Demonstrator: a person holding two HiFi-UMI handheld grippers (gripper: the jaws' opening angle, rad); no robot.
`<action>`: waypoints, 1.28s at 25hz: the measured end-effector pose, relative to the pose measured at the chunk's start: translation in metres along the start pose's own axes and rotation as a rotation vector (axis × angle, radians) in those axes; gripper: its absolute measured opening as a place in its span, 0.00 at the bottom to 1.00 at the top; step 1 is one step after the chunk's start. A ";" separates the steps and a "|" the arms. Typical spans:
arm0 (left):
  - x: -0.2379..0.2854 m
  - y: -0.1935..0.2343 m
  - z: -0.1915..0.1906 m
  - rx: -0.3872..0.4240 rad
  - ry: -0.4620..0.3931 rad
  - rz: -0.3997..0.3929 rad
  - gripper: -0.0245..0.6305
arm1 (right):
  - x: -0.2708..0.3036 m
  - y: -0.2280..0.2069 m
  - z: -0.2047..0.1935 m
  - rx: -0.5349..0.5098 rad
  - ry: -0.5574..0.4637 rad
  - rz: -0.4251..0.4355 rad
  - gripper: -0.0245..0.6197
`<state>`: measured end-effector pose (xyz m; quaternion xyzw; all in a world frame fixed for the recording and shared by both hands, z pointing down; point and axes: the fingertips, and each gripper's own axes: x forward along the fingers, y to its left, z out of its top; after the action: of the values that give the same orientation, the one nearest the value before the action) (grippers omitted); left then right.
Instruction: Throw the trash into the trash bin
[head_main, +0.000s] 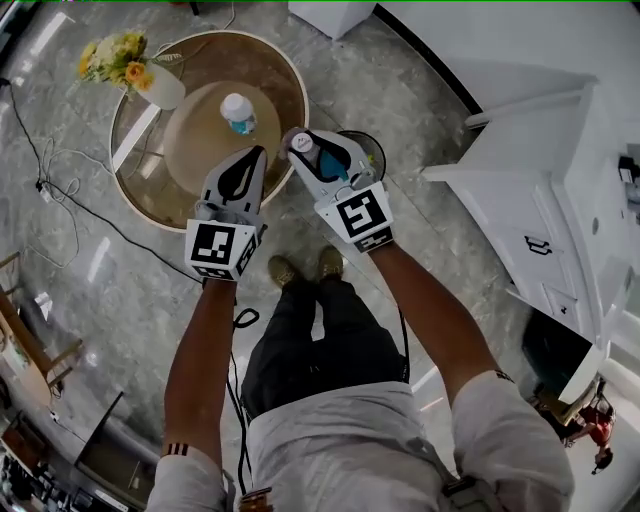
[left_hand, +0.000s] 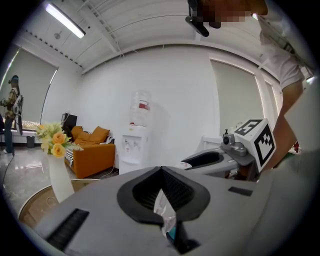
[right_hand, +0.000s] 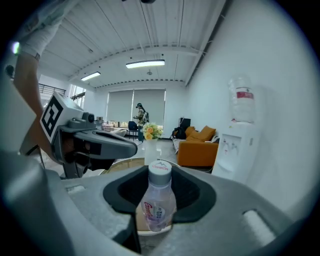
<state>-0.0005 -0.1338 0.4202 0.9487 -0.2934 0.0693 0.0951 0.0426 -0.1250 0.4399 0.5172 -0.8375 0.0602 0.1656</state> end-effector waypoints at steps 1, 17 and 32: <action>0.006 -0.009 0.001 0.003 0.001 -0.011 0.04 | -0.009 -0.010 -0.003 0.006 0.001 -0.016 0.25; 0.080 -0.093 0.006 0.037 0.015 -0.114 0.04 | -0.095 -0.112 -0.093 0.065 0.139 -0.151 0.25; 0.088 -0.096 -0.002 0.044 0.038 -0.085 0.04 | -0.086 -0.116 -0.137 0.068 0.218 -0.088 0.32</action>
<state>0.1266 -0.1032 0.4257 0.9607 -0.2492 0.0898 0.0826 0.2100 -0.0674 0.5311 0.5491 -0.7887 0.1370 0.2403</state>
